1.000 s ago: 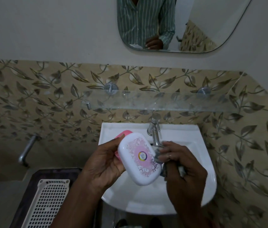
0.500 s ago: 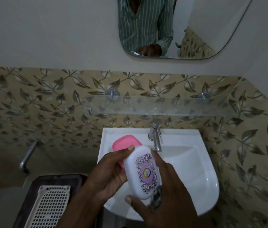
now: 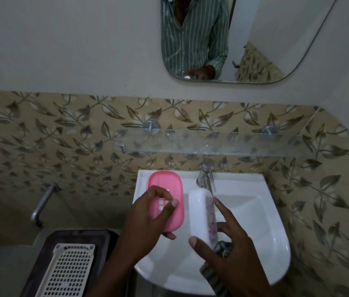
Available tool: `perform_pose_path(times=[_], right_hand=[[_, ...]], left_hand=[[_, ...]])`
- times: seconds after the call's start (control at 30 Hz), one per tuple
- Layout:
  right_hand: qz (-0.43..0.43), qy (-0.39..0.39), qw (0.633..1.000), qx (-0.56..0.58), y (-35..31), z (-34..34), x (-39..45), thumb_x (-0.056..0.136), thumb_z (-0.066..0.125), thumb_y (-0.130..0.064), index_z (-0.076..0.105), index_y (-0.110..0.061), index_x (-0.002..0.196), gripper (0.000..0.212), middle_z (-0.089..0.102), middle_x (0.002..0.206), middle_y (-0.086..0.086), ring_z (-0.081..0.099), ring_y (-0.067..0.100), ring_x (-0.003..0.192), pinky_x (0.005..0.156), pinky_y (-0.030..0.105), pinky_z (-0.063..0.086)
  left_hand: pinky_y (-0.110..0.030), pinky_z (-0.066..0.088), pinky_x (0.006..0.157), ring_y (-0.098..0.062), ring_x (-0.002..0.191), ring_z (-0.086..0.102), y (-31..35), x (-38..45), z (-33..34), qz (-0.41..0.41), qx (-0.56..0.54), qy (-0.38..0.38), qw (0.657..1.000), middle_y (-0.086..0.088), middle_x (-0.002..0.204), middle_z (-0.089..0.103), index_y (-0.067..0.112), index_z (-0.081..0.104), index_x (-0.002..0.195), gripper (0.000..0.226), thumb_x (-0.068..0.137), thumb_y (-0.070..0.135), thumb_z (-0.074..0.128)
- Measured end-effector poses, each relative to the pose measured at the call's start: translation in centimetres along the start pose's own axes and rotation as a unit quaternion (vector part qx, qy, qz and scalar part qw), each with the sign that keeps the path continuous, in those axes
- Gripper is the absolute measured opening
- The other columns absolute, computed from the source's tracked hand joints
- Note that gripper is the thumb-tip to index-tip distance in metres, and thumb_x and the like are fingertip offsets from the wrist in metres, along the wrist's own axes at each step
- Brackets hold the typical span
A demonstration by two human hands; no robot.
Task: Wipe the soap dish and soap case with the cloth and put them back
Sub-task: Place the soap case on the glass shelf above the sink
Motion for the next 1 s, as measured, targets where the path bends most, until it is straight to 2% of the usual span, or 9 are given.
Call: perform_pose_path(times=[0.1, 0.2, 0.27, 0.33, 0.43, 0.53, 0.67, 0.8, 1.0], right_hand=[[0.012, -0.004, 1.0, 0.008, 0.5, 0.2, 0.6, 0.06, 0.084, -0.059, 0.044, -0.045, 0.139, 0.09, 0.07, 0.113, -0.018, 0.063, -0.009, 0.098, 0.067, 0.011, 0.054], [0.021, -0.007, 1.0, -0.001, 0.6, 0.7, 1.3, 0.059, 0.079, -0.067, 0.035, -0.045, 0.144, 0.099, 0.071, 0.109, -0.015, 0.063, -0.007, 0.099, 0.073, 0.012, 0.056], [0.024, -0.01, 1.0, -0.009, 0.6, 1.2, 1.5, 0.056, 0.076, -0.073, 0.033, -0.045, 0.146, 0.103, 0.07, 0.111, -0.017, 0.064, -0.005, 0.098, 0.072, 0.009, 0.054], [0.026, -0.013, 0.999, -0.02, 0.6, 1.4, 1.7, 0.052, 0.068, -0.082, 0.032, -0.044, 0.147, 0.109, 0.065, 0.117, -0.02, 0.063, -0.003, 0.099, 0.07, 0.003, 0.05], [0.025, -0.008, 0.999, -0.022, 0.4, 1.6, 1.9, 0.051, 0.068, -0.081, 0.032, -0.044, 0.146, 0.108, 0.059, 0.122, -0.022, 0.06, -0.008, 0.097, 0.064, -0.003, 0.045], [0.004, -0.005, 0.999, -0.044, 0.1, 1.6, 1.9, 0.06, 0.079, -0.065, 0.032, -0.043, 0.146, 0.101, 0.058, 0.117, -0.024, 0.054, -0.024, 0.093, 0.064, -0.007, 0.039], [-0.018, -0.003, 0.996, -0.086, -0.3, 1.7, 2.0, 0.064, 0.082, -0.055, 0.035, -0.034, 0.148, 0.099, 0.057, 0.12, -0.024, 0.05, -0.03, 0.09, 0.072, -0.01, 0.036], [-0.021, -0.01, 0.995, -0.102, -0.4, 1.8, 2.2, 0.066, 0.083, -0.052, 0.035, -0.028, 0.149, 0.099, 0.051, 0.118, -0.027, 0.049, -0.025, 0.09, 0.074, -0.011, 0.034], [-0.034, 0.003, 0.994, -0.105, -0.9, 1.9, 1.8, 0.058, 0.071, -0.071, 0.037, -0.031, 0.147, 0.103, 0.047, 0.115, -0.039, 0.05, -0.029, 0.095, 0.075, -0.01, 0.034]], left_hand=[[-0.046, 0.065, 0.053, -0.017, 0.089, 0.076, -0.5, -0.4, 0.2, -0.004, 0.023, -0.048, 0.999, 0.033, 0.112, 0.057, 0.048, 0.051, 0.135, 0.055, 0.091, 0.028, 0.078], [-0.047, 0.064, 0.052, -0.03, 0.088, 0.078, -0.5, -0.9, 1.1, 0.015, 0.023, -0.116, 0.993, 0.013, 0.123, 0.065, 0.06, 0.026, 0.149, 0.079, 0.093, 0.031, 0.074], [-0.045, 0.065, 0.054, -0.029, 0.088, 0.079, -0.4, -1.1, 1.6, 0.012, 0.01, -0.118, 0.993, 0.014, 0.122, 0.071, 0.068, 0.008, 0.15, 0.086, 0.095, 0.042, 0.068], [-0.034, 0.065, 0.059, -0.016, 0.09, 0.08, -0.9, -1.4, 2.1, -0.026, -0.006, -0.101, 0.995, 0.018, 0.12, 0.071, 0.077, 0.003, 0.145, 0.076, 0.094, 0.059, 0.057], [-0.008, 0.056, 0.075, 0.02, 0.104, 0.064, -1.8, -2.0, 2.8, -0.091, -0.027, -0.065, 0.993, 0.039, 0.132, 0.053, 0.083, 0.032, 0.132, 0.038, 0.095, 0.074, 0.038], [-0.035, 0.055, 0.105, -0.002, 0.123, 0.065, -2.8, -2.2, 2.8, -0.141, -0.058, -0.043, 0.987, 0.02, 0.14, 0.063, 0.063, 0.05, 0.137, 0.052, 0.092, 0.082, 0.034], [-0.051, 0.058, 0.101, -0.025, 0.12, 0.07, -2.7, -2.6, 3.2, -0.184, -0.124, -0.034, 0.975, -0.003, 0.137, 0.069, 0.036, 0.058, 0.143, 0.059, 0.093, 0.066, 0.045], [-0.066, 0.054, 0.098, -0.046, 0.119, 0.067, -2.7, -2.6, 4.3, -0.271, -0.278, -0.021, 0.921, -0.021, 0.134, 0.068, 0.016, 0.06, 0.141, 0.065, 0.085, 0.049, 0.059], [-0.068, 0.05, 0.102, -0.047, 0.121, 0.065, -2.7, -2.4, 4.6, -0.275, -0.338, -0.018, 0.9, -0.023, 0.135, 0.067, 0.013, 0.058, 0.142, 0.064, 0.086, 0.043, 0.055]])
Point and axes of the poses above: each hand's wrist, its own x-axis towards the middle knuckle, its own z-axis out of the palm, y = z × x, the point moved 4 cm from there along x, towards the middle knuckle
